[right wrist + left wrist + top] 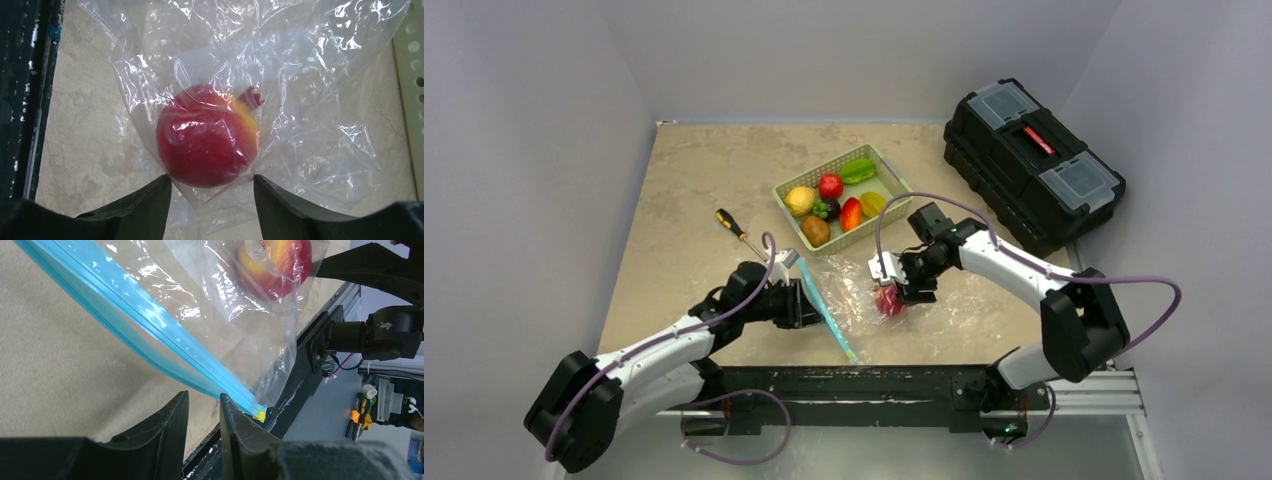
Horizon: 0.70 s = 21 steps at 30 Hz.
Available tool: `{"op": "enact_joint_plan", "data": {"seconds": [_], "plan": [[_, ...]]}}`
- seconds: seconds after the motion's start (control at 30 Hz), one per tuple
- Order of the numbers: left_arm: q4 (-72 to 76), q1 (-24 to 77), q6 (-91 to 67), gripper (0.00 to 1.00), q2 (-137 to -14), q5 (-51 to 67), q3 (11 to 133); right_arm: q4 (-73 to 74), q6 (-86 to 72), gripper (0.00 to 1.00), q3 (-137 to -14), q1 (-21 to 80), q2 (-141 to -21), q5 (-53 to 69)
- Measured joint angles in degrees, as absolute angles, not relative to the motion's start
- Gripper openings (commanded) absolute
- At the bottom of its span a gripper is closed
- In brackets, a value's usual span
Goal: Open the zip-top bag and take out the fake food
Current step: Pick up the fake fruit from the zipper food storage bag.
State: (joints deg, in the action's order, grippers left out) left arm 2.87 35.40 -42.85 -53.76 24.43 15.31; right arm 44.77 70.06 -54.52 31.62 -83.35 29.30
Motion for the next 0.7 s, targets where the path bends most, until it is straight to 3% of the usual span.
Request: {"op": "enact_joint_plan", "data": {"seconds": [0.6, 0.7], "plan": [[18.28, 35.83, -43.97, 0.21, -68.38, 26.89, 15.55, 38.04, 65.41, 0.14, -53.32, 35.0, -88.16, 26.63], [19.79, 36.05, -43.99, 0.21, -69.41, 27.22, 15.57, 37.28, 63.66, 0.12, -53.34, 35.16, -88.36, 26.98]]}}
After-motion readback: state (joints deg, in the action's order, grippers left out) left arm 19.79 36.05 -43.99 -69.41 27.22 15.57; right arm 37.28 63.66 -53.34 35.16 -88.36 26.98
